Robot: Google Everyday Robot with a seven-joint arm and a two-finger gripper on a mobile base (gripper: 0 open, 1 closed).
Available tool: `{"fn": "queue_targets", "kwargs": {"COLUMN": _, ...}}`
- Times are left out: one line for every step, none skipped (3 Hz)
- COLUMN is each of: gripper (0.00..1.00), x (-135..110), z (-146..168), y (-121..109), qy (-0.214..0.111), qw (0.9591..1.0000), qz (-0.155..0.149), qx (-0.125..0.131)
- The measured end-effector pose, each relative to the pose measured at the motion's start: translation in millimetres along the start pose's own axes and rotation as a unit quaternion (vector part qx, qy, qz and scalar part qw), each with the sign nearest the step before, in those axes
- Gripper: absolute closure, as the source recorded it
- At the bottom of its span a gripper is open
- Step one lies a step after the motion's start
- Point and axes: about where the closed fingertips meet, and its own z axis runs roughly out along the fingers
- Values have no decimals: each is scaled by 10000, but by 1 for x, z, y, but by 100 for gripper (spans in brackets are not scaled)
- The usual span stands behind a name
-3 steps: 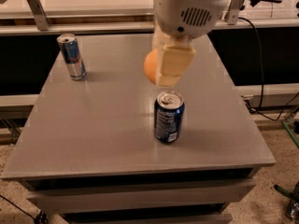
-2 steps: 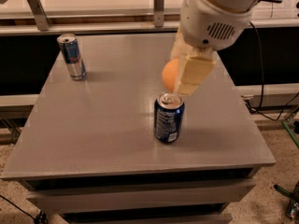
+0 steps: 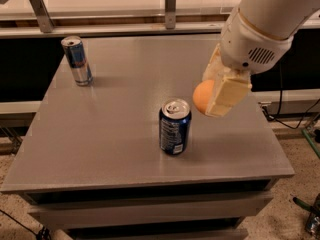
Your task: Move orange near pepsi can
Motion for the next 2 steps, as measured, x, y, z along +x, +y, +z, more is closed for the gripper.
{"fn": "queue_targets", "kwargs": {"gripper": 100, "x": 13, "z": 4, "y": 7, "qy": -17, "qw": 9999, "qz": 122, "qx": -62}}
{"fn": "queue_targets", "kwargs": {"gripper": 100, "x": 18, "z": 16, "y": 13, "qy": -12, "qw": 9997, "qz": 173, "qx": -156}}
